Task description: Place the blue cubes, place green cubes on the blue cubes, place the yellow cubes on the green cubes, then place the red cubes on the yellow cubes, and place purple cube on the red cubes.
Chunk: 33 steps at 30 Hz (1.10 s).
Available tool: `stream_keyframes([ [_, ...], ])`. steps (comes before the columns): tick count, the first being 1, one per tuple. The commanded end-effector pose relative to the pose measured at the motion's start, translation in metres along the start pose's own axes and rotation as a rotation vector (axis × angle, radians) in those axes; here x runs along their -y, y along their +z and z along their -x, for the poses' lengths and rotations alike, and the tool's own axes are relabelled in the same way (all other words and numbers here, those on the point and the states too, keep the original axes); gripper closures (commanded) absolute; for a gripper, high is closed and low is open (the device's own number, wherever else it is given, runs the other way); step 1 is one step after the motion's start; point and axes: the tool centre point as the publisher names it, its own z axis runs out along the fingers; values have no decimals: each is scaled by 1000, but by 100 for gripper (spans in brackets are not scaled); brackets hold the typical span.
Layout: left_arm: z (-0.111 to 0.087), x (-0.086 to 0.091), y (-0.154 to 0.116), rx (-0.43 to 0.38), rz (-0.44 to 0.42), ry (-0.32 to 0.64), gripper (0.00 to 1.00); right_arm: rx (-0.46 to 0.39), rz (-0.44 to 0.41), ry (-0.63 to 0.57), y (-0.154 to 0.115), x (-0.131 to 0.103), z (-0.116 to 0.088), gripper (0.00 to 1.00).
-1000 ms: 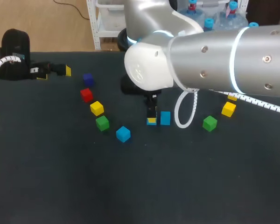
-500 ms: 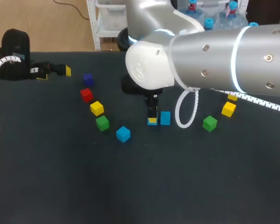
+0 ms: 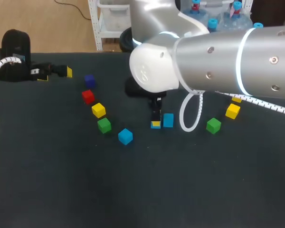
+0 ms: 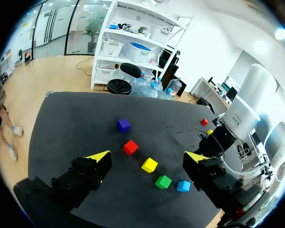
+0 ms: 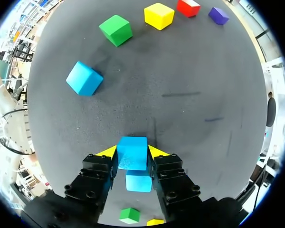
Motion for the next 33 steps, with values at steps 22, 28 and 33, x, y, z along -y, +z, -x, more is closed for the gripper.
stream_keyframes([
  [22, -1, -2, 0, 6, -10, 2, 0, -2, 1, -18, 3, 0, 0, 0],
  [28, -1, -2, 0, 6, -10, 2, 0, 13, -3, -8, -1, -1, -2, 0],
  [33, -1, -2, 0, 6, -10, 2, 0, 21, -23, -2, -8, -2, -6, 0],
])
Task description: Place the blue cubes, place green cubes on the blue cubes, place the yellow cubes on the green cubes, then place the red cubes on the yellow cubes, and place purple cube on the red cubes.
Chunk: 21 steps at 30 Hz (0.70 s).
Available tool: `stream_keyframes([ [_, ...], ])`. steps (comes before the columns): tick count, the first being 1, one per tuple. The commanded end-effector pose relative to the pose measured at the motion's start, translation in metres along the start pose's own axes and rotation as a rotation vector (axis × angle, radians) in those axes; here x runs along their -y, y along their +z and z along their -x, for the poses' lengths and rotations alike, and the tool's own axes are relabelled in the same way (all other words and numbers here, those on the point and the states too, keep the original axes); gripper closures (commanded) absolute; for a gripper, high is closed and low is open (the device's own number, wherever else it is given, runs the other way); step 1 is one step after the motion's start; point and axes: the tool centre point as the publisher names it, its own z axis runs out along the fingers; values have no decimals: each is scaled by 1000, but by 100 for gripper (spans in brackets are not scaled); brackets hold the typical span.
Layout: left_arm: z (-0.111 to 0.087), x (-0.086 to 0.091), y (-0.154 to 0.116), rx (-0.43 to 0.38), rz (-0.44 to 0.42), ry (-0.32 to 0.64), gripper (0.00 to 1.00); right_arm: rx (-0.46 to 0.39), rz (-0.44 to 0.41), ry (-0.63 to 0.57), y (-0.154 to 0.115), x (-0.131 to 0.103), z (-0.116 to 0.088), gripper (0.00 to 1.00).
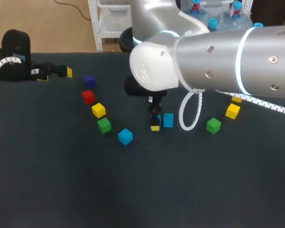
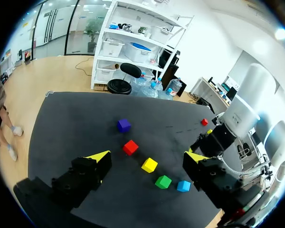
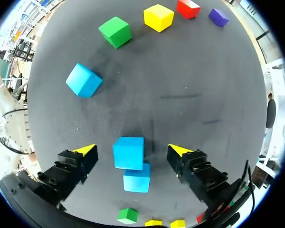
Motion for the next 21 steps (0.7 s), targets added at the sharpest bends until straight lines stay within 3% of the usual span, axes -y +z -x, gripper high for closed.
stream_keyframes([
  [1, -1, -2, 0, 6, -10, 2, 0, 9, -24, 7, -6, -6, -9, 0],
  [12, -1, -2, 0, 6, -10, 2, 0, -5, -35, 63, -8, -1, -37, 0],
  [21, -1, -2, 0, 6, -10, 2, 0, -18, -31, 60, -1, 2, -42, 0],
])
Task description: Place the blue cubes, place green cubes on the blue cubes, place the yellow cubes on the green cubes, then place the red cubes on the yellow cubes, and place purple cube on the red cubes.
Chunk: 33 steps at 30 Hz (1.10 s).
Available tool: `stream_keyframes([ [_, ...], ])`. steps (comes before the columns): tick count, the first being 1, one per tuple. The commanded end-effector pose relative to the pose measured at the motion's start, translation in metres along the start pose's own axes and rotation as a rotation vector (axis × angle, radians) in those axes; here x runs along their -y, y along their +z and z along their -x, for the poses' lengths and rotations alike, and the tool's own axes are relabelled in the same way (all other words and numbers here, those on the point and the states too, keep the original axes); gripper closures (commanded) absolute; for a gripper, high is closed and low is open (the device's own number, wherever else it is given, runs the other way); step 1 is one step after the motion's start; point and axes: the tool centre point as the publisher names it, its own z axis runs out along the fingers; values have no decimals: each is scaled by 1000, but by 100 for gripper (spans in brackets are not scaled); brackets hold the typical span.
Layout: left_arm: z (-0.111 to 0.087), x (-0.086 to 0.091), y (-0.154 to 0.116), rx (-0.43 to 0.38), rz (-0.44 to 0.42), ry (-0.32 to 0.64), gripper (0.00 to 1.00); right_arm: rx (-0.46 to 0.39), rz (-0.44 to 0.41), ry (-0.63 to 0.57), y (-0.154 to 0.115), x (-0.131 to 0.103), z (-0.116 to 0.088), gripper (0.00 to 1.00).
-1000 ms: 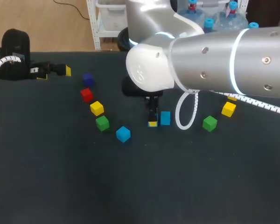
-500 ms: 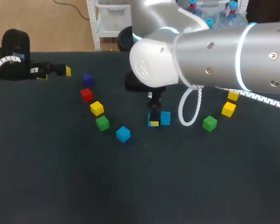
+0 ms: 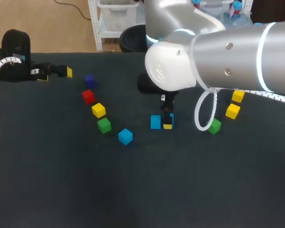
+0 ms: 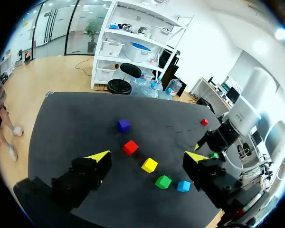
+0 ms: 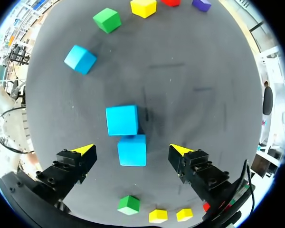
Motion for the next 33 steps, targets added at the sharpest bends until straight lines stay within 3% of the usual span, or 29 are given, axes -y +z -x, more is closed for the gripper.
stream_keyframes([
  [1, -1, -2, 0, 6, -10, 2, 0, 5, -6, 1, 3, -1, -3, 0],
  [5, -1, -2, 0, 6, -10, 2, 0, 5, -7, -3, 4, -1, -3, 0],
  [8, -1, -2, 0, 6, -10, 2, 0, 6, -8, -2, 6, 0, -3, 20],
  [10, -1, -2, 0, 6, -10, 2, 0, 5, -11, -1, 7, 1, -3, 51],
  [17, -1, -2, 0, 6, -10, 2, 0, 7, -8, 3, 9, 1, -5, 75],
  [22, -1, -2, 0, 6, -10, 2, 0, 3, -2, 3, 10, 1, -8, 98],
  [33, -1, -2, 0, 6, -10, 2, 0, 14, 3, -18, 10, 1, -9, 100],
])
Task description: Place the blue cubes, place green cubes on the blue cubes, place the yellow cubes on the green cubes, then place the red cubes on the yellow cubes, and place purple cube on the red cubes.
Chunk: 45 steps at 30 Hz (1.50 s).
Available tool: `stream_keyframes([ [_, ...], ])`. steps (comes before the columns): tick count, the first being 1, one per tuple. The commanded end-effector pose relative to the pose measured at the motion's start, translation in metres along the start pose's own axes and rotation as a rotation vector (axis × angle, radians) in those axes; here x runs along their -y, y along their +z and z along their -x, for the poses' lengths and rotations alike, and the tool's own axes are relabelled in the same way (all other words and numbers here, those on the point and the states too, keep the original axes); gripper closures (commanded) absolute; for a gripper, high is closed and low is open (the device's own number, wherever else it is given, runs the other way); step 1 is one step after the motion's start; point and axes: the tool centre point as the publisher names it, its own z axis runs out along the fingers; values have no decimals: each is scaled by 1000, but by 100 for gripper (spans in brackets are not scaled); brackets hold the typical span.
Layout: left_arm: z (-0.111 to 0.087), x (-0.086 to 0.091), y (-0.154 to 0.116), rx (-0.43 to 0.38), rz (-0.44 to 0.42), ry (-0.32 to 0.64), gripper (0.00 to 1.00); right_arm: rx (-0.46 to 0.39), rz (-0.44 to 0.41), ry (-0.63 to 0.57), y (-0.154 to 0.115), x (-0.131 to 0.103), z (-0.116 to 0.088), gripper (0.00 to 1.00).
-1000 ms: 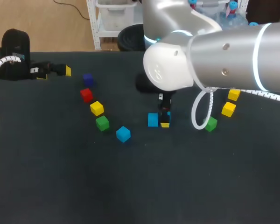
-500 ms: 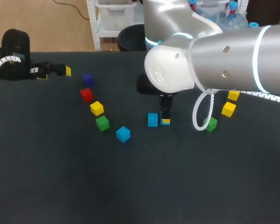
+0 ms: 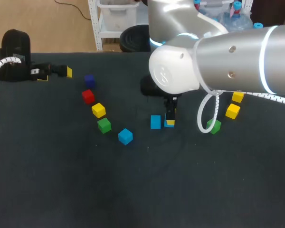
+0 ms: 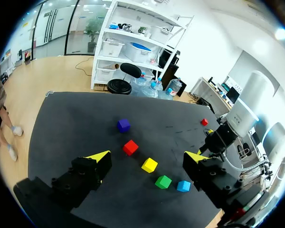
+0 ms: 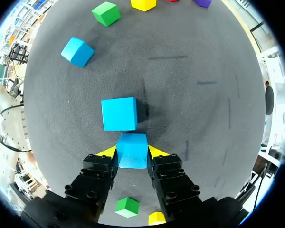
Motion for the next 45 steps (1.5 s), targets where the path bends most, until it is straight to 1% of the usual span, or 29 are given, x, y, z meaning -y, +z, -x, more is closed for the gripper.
stream_keyframes([
  [1, -1, -2, 0, 6, -10, 2, 0, 9, -3, -16, 1, -1, -3, 100],
  [11, -1, -2, 0, 6, -10, 2, 0, -5, 2, -98, -3, -1, 1, 100],
  [16, -1, -2, 0, 6, -10, 2, 0, -10, 9, -122, -5, -6, 4, 100],
  [26, -1, -2, 0, 6, -10, 2, 0, -9, 24, -126, 0, -13, 6, 100],
  [31, -1, -2, 0, 6, -10, 2, 0, -26, 22, -116, 1, -11, 1, 100],
  [36, -1, -2, 0, 6, -10, 2, 0, -25, 15, -117, 0, -11, 2, 100],
  [42, -1, -2, 0, 6, -10, 2, 0, -24, 13, -122, 1, -10, 3, 99],
  [45, -1, -2, 0, 6, -10, 2, 0, -25, 12, -126, 3, -9, 2, 96],
])
